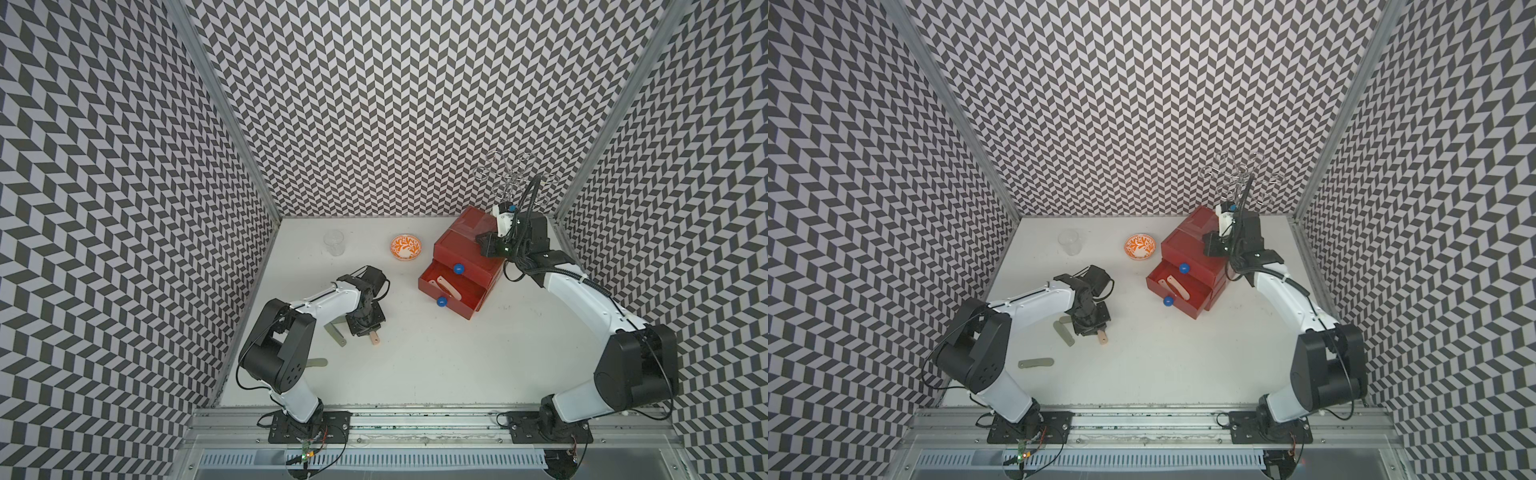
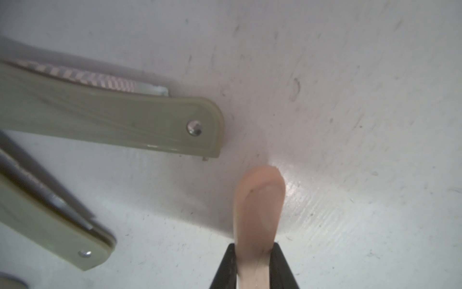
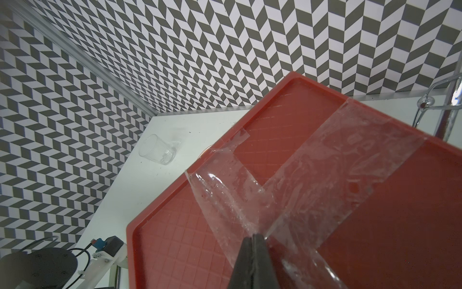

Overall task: Place the fruit knives into the drawer by color
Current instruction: Pick up the fruit knife from the center of the board.

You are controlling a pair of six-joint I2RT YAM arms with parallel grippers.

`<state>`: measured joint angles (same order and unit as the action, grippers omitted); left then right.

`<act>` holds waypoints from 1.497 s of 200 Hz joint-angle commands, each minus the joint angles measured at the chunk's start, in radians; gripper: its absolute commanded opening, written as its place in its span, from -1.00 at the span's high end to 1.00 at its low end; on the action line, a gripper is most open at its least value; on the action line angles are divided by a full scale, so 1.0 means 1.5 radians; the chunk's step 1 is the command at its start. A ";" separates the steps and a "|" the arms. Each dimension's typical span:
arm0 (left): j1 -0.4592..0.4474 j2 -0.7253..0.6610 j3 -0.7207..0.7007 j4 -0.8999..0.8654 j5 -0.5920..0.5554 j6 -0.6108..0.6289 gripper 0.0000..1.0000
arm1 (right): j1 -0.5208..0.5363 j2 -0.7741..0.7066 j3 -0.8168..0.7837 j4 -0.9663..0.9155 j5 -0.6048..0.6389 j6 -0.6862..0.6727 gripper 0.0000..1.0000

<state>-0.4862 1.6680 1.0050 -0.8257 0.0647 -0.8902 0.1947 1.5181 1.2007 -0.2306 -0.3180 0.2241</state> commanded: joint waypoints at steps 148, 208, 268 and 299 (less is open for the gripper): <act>-0.007 -0.056 0.088 -0.040 0.028 0.004 0.87 | -0.005 0.047 -0.035 -0.175 0.030 -0.002 0.98; -0.021 -0.084 0.162 -0.039 0.065 -0.024 0.87 | -0.005 0.045 -0.034 -0.179 0.034 -0.003 0.98; -0.026 -0.111 0.217 0.007 0.114 -0.066 0.87 | -0.005 0.049 -0.029 -0.183 0.035 -0.005 0.98; -0.044 -0.103 0.233 0.054 0.151 -0.085 0.87 | -0.005 0.048 -0.024 -0.188 0.037 -0.005 0.98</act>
<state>-0.5255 1.5185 1.3174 -0.8139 0.2337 -0.9852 0.1947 1.5215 1.2125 -0.2481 -0.3164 0.2245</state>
